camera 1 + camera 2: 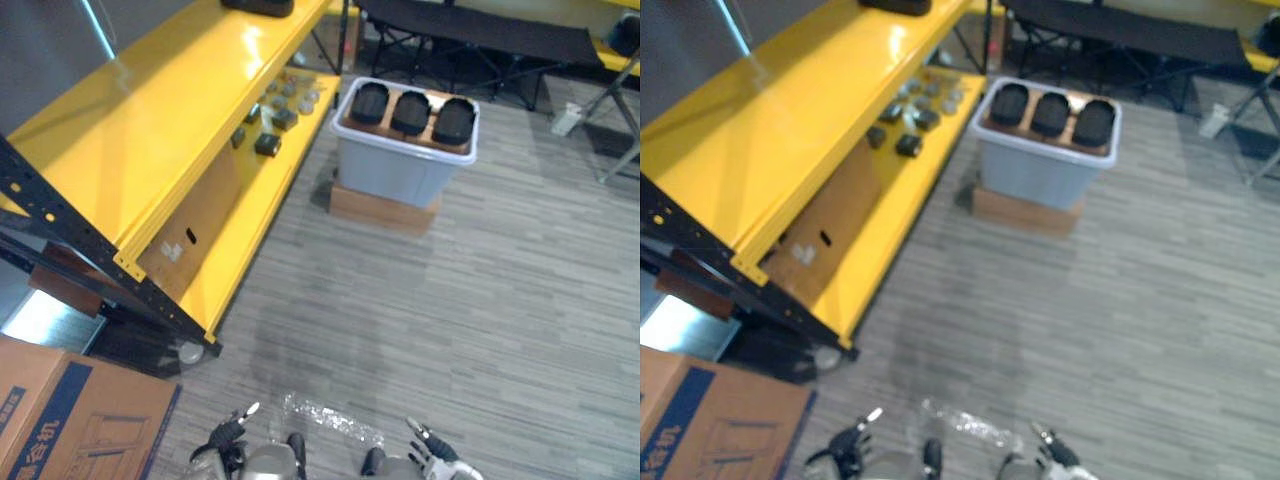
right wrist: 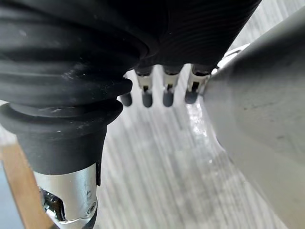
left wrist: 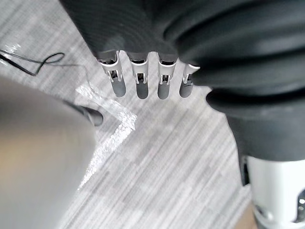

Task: Walk over and take plastic housings, then place them on the shelf

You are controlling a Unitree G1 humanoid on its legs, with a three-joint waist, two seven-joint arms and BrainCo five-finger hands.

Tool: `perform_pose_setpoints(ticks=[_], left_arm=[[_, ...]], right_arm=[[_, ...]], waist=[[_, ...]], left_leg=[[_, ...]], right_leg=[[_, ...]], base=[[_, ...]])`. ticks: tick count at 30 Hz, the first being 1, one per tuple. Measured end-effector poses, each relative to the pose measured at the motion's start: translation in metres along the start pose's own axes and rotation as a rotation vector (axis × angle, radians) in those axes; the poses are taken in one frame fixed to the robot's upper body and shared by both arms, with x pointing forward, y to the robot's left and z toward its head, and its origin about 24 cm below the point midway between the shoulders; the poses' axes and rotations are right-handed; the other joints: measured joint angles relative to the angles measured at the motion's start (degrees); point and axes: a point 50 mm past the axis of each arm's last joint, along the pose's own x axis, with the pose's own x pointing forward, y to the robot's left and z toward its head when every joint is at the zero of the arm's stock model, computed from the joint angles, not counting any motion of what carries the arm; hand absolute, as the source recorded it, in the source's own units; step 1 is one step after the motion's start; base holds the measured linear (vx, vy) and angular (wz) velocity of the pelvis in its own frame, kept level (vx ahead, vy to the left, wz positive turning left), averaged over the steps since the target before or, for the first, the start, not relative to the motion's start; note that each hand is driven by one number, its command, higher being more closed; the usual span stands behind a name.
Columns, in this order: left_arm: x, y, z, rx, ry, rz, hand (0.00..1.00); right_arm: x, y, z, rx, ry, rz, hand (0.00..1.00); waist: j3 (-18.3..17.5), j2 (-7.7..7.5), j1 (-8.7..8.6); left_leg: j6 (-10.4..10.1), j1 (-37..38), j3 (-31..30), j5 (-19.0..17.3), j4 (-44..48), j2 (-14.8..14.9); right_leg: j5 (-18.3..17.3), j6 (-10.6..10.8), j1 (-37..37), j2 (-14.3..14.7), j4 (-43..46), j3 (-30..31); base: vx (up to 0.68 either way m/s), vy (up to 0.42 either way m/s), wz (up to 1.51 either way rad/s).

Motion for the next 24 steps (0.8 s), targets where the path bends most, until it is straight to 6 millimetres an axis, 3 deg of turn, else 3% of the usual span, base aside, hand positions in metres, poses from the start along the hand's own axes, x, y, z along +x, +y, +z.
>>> perform_pose_setpoints(ticks=[4,6,7,10,11,13,14,16,17,19,20,22,23,24], left_arm=[[-0.002,0.005,-0.006,-0.012,0.022,0.012,0.0],[-0.001,0.004,-0.002,0.019,0.014,0.003,0.0],[-0.001,0.004,0.001,0.035,0.005,-0.005,0.0],[-0.001,0.003,0.005,0.068,-0.002,-0.01,0.0],[-0.001,0.007,0.01,0.074,-0.012,0.001,0.0],[-0.001,0.011,0.013,0.069,-0.02,0.012,0.0],[0.0,0.007,0.018,0.05,-0.036,0.005,0.0],[0.002,-0.001,0.021,0.036,-0.047,0.0,0.0],[0.003,-0.002,0.022,0.036,-0.05,0.009,0.0],[0.004,-0.005,0.023,0.034,-0.048,0.012,0.0],[0.005,-0.011,0.025,0.035,-0.051,-0.001,0.0],[0.006,-0.023,0.026,0.03,-0.056,-0.023,0.0],[0.007,-0.029,0.028,0.023,-0.066,-0.035,0.0],[0.006,-0.034,0.03,0.008,-0.083,-0.038,0.0]], right_arm=[[-0.001,-0.003,-0.001,0.013,0.013,-0.016,0.0],[-0.001,-0.003,0.002,0.048,0.0,-0.017,0.0],[-0.001,-0.005,0.003,0.068,-0.008,-0.019,0.0],[-0.003,-0.01,0.014,0.084,-0.062,-0.023,0.0],[-0.002,-0.007,0.015,0.087,-0.067,-0.008,0.0],[-0.002,-0.001,0.012,0.103,-0.065,0.015,0.0],[-0.001,0.0,0.011,0.123,-0.07,0.023,0.0],[-0.002,-0.002,0.012,0.149,-0.079,0.017,0.0],[-0.003,-0.004,0.012,0.154,-0.082,0.016,0.0],[-0.003,-0.008,0.01,0.131,-0.074,0.004,0.0],[-0.003,-0.009,0.011,0.105,-0.07,0.001,0.0],[-0.004,-0.013,0.006,0.067,-0.036,-0.014,0.0],[-0.004,-0.017,0.004,0.043,-0.02,-0.027,0.0],[-0.005,-0.021,0.006,0.02,-0.022,-0.041,0.0]], waist=[[-1.19,-0.41,-0.49],[-1.3,-0.52,-0.57],[-1.25,-0.53,-0.78],[0.46,0.97,-1.36],[0.31,0.58,-1.74],[0.73,-0.68,-1.59],[0.98,-1.08,-1.57],[1.29,-0.69,-1.53],[1.85,-0.3,-1.76],[2.59,0.38,-2.47],[3.02,1.23,-2.55],[3.18,1.52,-2.67],[3.33,1.77,-3.13],[3.71,2.74,-3.95]], left_leg=[[-0.33,-1.89,0.04,-0.82,1.71,0.23],[0.0,-5.34,0.33,-3.94,7.44,0.89],[0.15,-7.64,0.35,-6.83,12.47,1.65],[0.35,-8.92,0.26,-12.94,21.13,5.7],[-0.1,-8.97,0.27,-14.36,22.77,7.33],[-0.67,-8.94,0.19,-15.12,23.4,8.41],[-1.79,-10.06,-0.21,-16.01,24.89,9.63],[-2.31,-11.24,-0.28,-17.8,27.73,10.63],[-3.02,-11.07,-0.25,-19.37,29.33,10.97],[-4.67,-9.62,-0.46,-21.42,30.67,11.71],[-5.28,-8.5,-0.72,-21.72,30.23,12.8],[-6.1,-6.94,-1.15,-21.26,28.15,12.78],[-6.64,-7.41,-1.56,-20.88,30.49,12.85],[-6.85,-9.79,-2.16,-19.45,38.74,14.59]], right_leg=[[-1.1,0.14,-1.6,-0.15,1.09,0.05],[-2.25,0.94,-3.94,-0.54,3.63,0.16],[-3.46,2.7,-5.35,-0.86,6.99,0.18],[-2.94,2.52,-13.59,-0.43,27.35,3.72],[-4.53,1.61,-16.08,0.67,30.03,4.72],[-5.84,0.84,-17.65,1.5,28.37,4.88],[-5.83,0.55,-19.05,2.67,23.0,4.87],[-5.36,0.75,-20.29,3.24,16.23,4.96],[-3.91,0.3,-20.29,3.18,13.0,4.95],[2.67,-0.72,-19.56,3.29,12.74,4.55],[2.6,-2.05,-19.44,3.83,15.15,3.77],[-2.19,-2.94,-20.35,3.27,19.66,2.94],[-6.02,-2.97,-20.72,2.69,23.16,2.57],[-9.77,-3.58,-19.37,2.34,26.3,0.94]], base=[[-0.04,0.002,0.02],[0.0,0.0,0.0],[0.0,0.02,-0.08],[0.03,0.073,-0.17],[0.07,0.089,-0.13],[0.13,-0.066,-0.05],[0.19,-0.099,-0.06],[0.25,-0.119,-0.11],[0.33,-0.187,-0.03],[0.31,-0.19,0.05],[0.34,-0.195,0.09],[0.33,-0.2,0.21],[0.41,-0.263,0.4],[0.41,-0.264,0.43]])
